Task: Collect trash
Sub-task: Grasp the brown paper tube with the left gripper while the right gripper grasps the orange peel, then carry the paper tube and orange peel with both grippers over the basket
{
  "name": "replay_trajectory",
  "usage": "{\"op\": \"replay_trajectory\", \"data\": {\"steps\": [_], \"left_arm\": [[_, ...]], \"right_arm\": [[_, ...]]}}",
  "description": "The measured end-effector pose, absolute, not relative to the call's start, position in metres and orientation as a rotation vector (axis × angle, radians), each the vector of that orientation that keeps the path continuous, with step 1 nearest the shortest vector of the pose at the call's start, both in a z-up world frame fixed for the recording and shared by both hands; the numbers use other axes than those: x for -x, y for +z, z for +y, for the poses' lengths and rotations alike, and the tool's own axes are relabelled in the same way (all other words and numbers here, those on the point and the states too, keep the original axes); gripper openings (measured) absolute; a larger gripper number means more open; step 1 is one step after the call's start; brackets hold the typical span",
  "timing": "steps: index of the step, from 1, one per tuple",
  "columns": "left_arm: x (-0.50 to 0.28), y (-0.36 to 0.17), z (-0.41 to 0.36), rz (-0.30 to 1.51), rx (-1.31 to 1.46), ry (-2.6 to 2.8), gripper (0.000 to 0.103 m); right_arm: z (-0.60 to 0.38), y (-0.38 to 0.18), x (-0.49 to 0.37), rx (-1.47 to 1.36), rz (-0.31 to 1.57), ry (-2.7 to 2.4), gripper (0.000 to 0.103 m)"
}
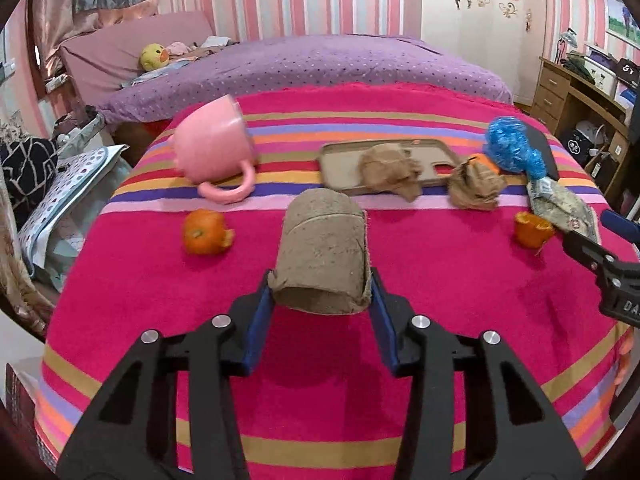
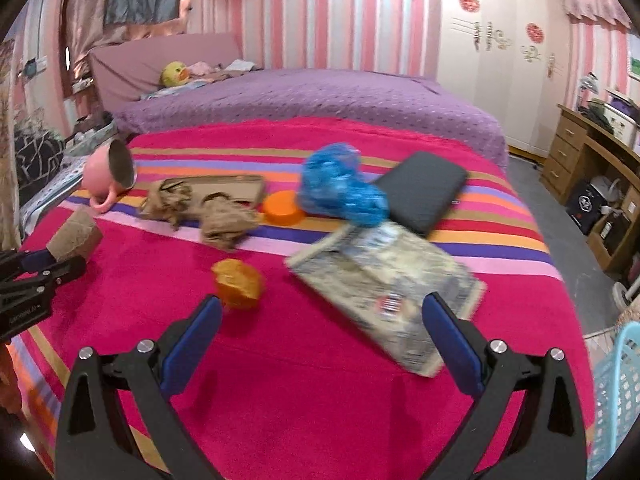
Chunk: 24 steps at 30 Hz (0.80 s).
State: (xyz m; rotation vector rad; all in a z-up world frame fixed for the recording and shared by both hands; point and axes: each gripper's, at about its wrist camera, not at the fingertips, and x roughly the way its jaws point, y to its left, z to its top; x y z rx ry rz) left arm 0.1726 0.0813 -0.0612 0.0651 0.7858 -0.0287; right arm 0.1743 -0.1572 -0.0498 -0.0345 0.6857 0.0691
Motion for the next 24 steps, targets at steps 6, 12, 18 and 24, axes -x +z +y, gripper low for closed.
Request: {"op": "replay_trajectory", "data": {"steps": [6, 12, 18, 24], "left_arm": [[-0.177, -0.066, 0.105, 0.802, -0.046, 0.015, 0.044], [-0.179, -0.066, 0.105, 0.801, -0.033, 0.018, 0.044], [-0.178, -0.065, 0.094, 0.793, -0.055, 0.014, 0.044], [-0.172, -0.059, 0.078, 0.778, -0.050, 0.002, 0.044]], "right_arm": [[-0.128, -0.057, -0.193, 0.081, 0.740, 0.099, 0.074], [-0.113, -0.067, -0.207, 0.128, 0.799, 0.161, 0.039], [-0.115, -0.061, -0.196, 0.106, 0.753, 0.201, 0.031], [-0.140, -0.051, -0.180, 0.059, 0.703, 0.198, 0.031]]}}
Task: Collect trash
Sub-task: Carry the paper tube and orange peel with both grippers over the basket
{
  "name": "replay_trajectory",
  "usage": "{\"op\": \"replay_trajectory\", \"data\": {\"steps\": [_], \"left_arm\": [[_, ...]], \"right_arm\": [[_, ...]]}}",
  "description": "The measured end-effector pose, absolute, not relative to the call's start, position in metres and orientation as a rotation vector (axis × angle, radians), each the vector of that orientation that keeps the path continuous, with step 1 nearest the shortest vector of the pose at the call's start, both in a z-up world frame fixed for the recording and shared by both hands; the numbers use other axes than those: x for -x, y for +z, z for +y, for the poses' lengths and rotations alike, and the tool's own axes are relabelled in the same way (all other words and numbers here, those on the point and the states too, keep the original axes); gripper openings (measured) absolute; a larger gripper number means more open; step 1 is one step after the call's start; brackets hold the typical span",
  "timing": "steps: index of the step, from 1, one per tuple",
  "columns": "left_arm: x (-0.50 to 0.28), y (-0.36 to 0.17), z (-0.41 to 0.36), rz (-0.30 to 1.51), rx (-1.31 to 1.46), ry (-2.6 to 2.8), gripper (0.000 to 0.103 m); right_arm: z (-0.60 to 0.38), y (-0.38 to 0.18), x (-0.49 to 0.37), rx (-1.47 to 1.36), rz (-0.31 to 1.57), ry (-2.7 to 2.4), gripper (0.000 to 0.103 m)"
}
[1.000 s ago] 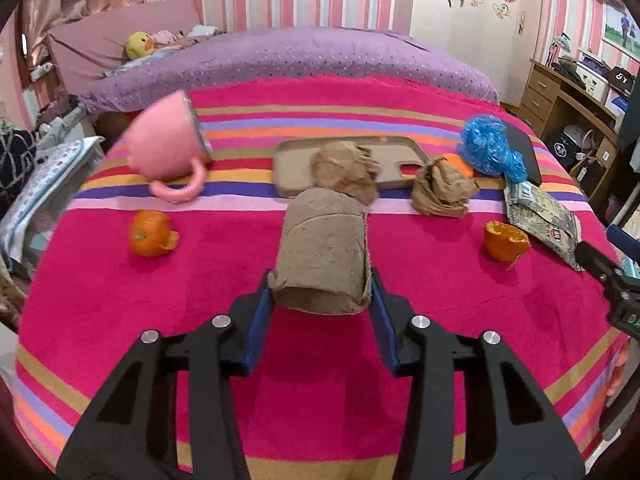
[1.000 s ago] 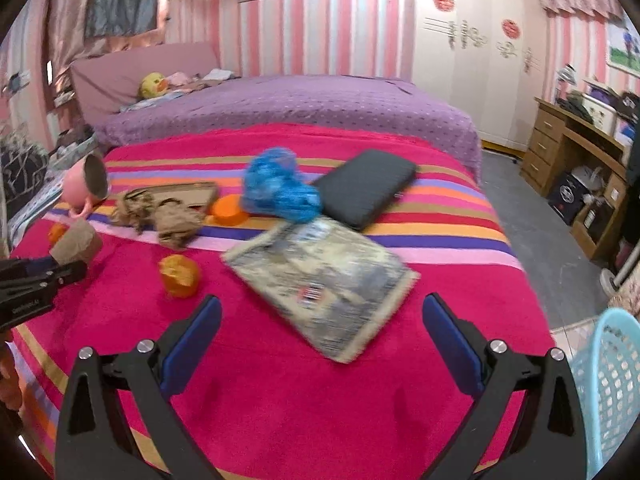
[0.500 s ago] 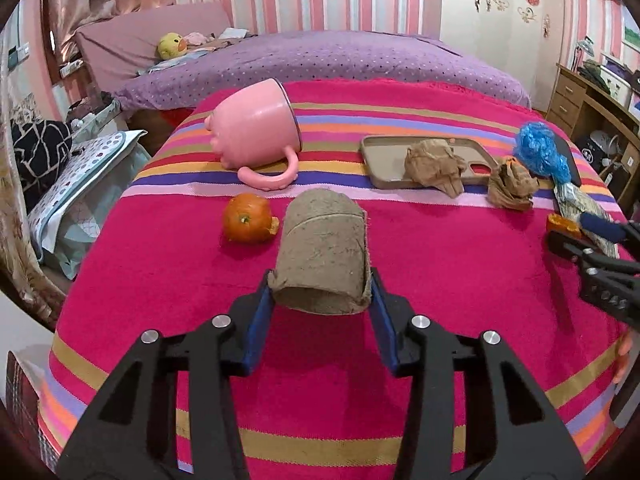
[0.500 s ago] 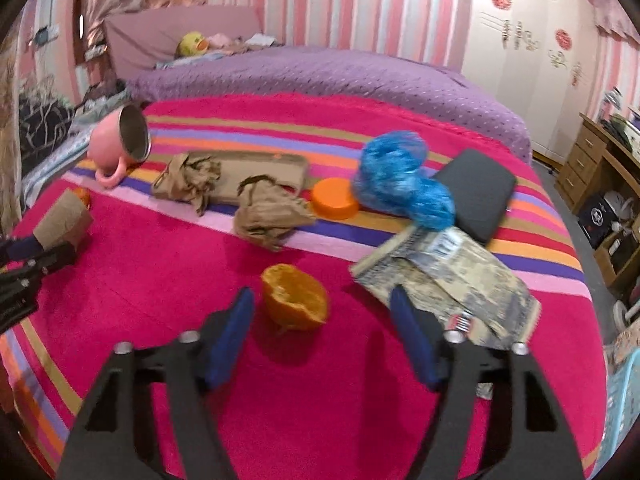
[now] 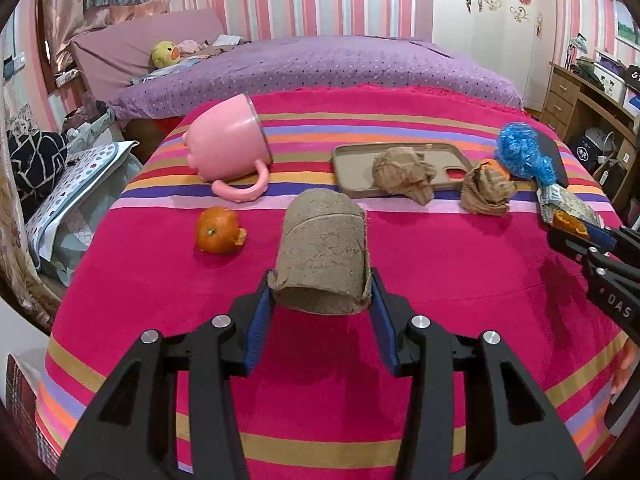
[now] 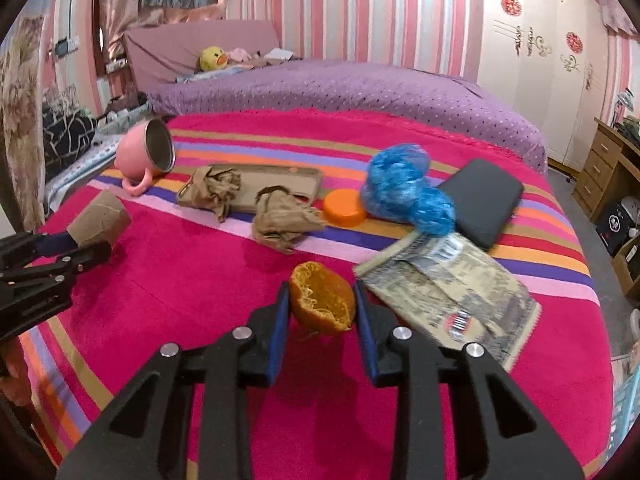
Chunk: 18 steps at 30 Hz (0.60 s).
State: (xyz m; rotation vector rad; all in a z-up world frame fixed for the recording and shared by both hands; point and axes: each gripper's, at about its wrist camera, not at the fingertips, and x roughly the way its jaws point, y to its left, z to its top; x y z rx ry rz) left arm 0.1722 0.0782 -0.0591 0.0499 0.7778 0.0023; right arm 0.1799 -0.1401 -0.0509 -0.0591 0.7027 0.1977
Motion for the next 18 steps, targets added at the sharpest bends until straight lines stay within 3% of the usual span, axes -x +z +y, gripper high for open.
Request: {"op": "replay_trajectory", "data": {"steps": [18], "left_arm": [[-0.159, -0.049, 0.002, 0.745, -0.078, -0.068, 0.044]], "right_arm": [[-0.240, -0.037, -0.141, 0.053, 0.659, 0.075, 0.031]]}}
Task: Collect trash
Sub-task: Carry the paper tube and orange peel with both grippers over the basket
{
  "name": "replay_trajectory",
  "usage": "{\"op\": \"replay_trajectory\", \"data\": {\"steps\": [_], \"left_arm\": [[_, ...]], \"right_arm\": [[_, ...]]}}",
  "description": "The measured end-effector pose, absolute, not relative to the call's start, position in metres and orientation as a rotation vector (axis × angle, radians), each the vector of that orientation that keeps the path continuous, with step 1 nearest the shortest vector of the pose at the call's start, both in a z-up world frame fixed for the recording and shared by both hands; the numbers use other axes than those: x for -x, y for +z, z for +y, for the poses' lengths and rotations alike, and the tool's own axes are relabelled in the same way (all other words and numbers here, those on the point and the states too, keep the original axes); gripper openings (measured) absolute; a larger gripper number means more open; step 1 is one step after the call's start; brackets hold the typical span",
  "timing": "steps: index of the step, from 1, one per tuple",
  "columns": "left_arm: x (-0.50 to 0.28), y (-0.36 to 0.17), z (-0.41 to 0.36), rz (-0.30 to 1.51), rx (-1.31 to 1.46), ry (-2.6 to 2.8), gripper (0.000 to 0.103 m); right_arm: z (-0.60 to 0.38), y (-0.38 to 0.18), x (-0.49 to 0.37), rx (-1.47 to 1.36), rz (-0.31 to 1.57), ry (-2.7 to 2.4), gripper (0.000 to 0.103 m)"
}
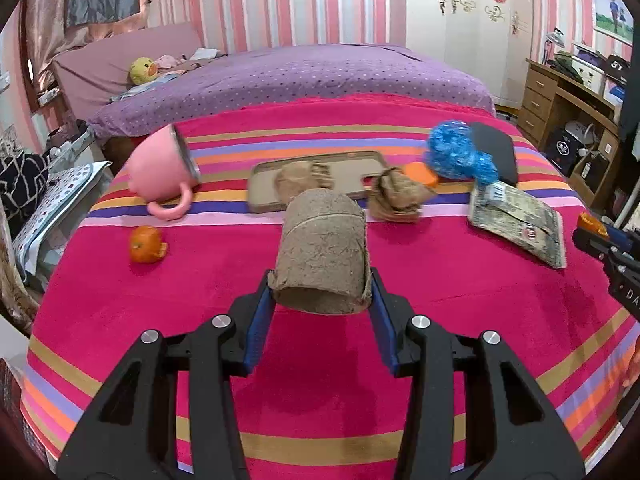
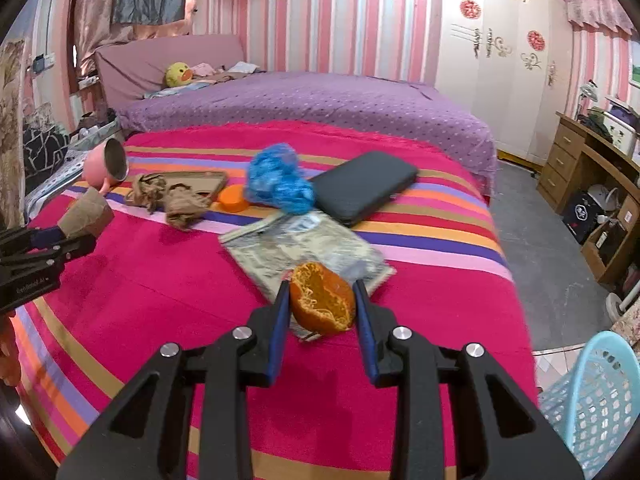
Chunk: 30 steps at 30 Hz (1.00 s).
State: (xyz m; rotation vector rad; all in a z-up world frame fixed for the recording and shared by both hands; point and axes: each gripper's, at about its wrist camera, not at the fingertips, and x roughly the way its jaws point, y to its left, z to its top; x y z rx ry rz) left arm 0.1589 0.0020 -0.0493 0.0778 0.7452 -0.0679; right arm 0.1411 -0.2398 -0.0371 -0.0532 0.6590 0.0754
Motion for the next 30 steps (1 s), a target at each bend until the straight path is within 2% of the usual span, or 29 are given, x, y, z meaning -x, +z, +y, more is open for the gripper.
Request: {"op": "replay_trajectory", "data": {"steps": [30], "left_arm": [[-0.133, -0.046, -0.129, 0.713, -0.112, -0.152, 0.044]], "right_arm": [[-0.378, -0.026, -0.099, -0.037, 0.627, -0.059, 0.031]]}}
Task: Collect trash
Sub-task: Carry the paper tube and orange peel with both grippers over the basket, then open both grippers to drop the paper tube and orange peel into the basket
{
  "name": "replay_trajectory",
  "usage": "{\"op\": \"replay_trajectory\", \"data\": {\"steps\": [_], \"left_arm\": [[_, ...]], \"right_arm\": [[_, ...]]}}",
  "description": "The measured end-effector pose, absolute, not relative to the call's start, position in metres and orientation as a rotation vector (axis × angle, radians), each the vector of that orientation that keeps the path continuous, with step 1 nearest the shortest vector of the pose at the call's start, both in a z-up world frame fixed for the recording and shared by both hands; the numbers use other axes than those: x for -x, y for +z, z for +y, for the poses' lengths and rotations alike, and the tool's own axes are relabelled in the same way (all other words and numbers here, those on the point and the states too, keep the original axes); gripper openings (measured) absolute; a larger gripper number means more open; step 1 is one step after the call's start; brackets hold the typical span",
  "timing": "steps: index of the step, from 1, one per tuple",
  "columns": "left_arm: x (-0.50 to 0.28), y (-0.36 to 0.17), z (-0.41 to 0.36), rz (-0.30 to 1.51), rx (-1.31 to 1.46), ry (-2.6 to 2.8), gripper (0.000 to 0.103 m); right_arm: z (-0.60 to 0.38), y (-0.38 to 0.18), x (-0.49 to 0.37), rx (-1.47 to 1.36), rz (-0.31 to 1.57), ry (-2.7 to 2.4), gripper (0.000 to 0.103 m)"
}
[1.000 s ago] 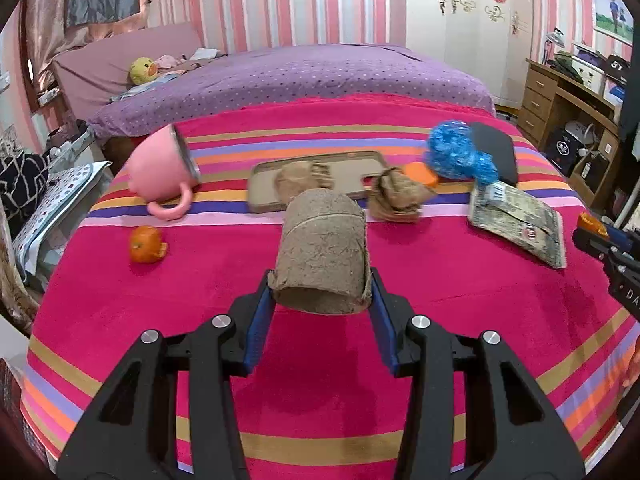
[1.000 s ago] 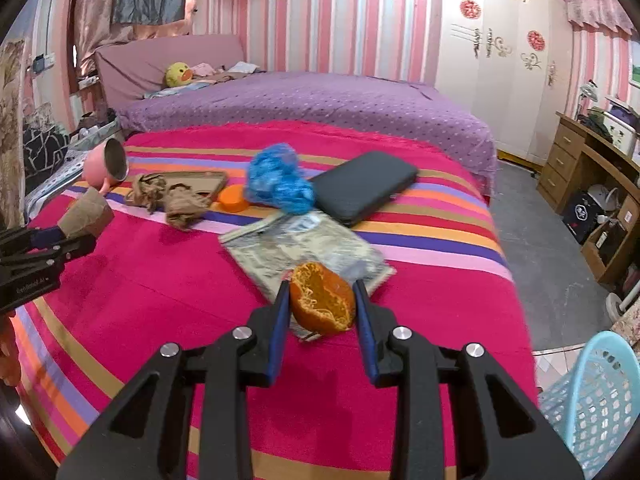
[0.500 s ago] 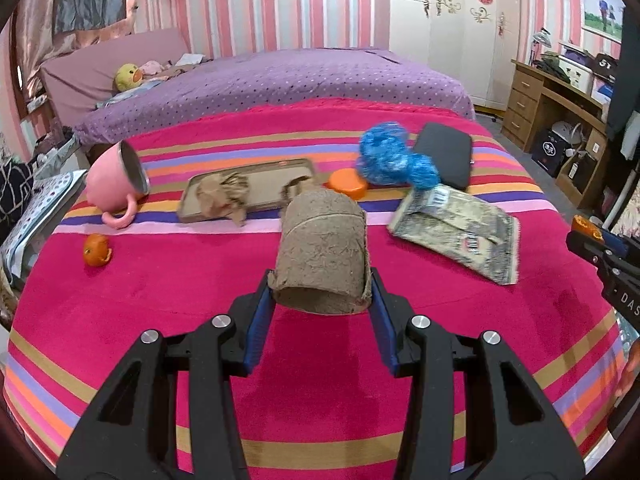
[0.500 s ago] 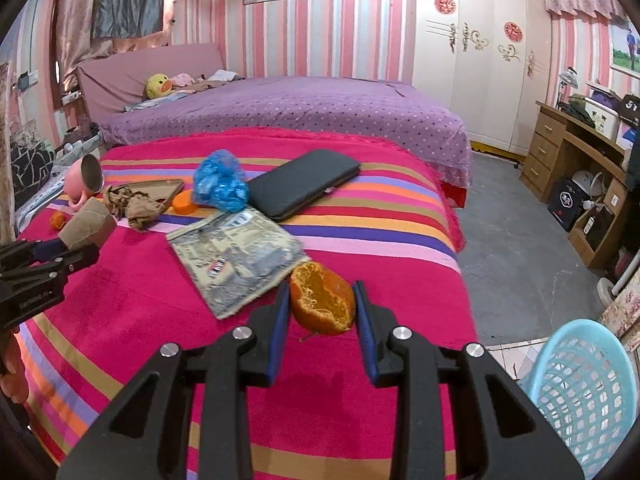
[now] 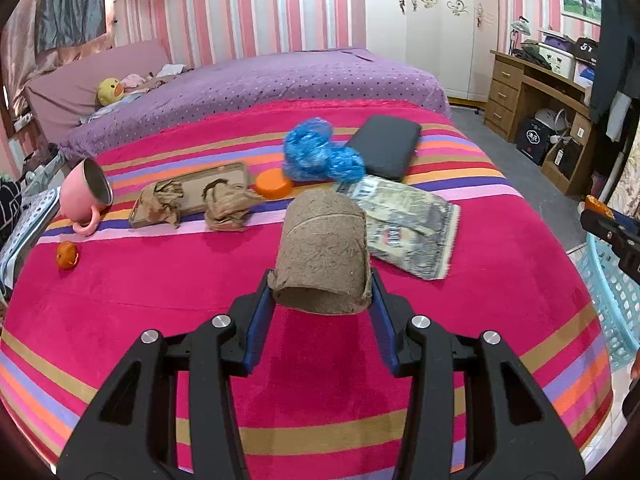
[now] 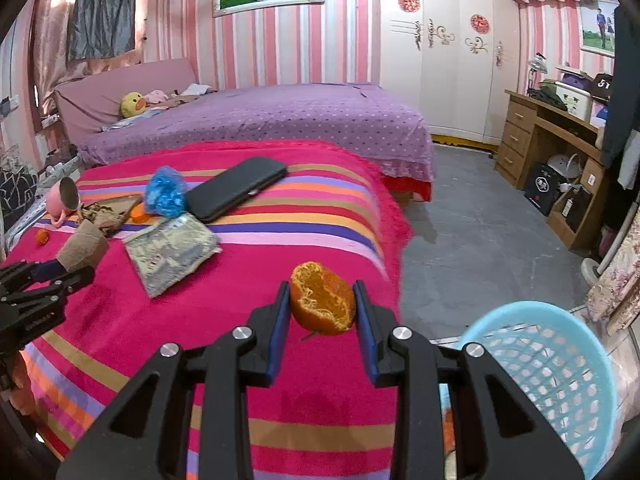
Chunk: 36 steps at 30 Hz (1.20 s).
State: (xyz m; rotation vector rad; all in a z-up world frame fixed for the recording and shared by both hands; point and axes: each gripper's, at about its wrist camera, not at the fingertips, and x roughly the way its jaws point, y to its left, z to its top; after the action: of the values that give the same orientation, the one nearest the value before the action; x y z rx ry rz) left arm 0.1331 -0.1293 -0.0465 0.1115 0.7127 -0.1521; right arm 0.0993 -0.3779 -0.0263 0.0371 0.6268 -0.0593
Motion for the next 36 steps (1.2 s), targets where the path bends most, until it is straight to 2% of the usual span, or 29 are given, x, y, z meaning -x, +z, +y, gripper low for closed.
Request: {"op": "replay_trajectory", "data": {"steps": [13, 21, 36], "left_arm": [[-0.111, -0.041, -0.199, 0.689, -0.151, -0.198, 0.044], [-0.089, -0.028, -0.274, 0.639, -0.153, -0.312, 0.044], [-0.062, -0.058, -0.410, 0.700, -0.211, -0.477, 0.045]], "right_arm": [[-0.463, -0.026, -0.066, -0.049, 0.628, -0.145, 0.031], [-0.507, -0.036, -0.041, -0.024, 0.635, -0.200, 0.031], [-0.593, -0.047, 0.004, -0.135, 0.602, -0.343, 0.031]]}}
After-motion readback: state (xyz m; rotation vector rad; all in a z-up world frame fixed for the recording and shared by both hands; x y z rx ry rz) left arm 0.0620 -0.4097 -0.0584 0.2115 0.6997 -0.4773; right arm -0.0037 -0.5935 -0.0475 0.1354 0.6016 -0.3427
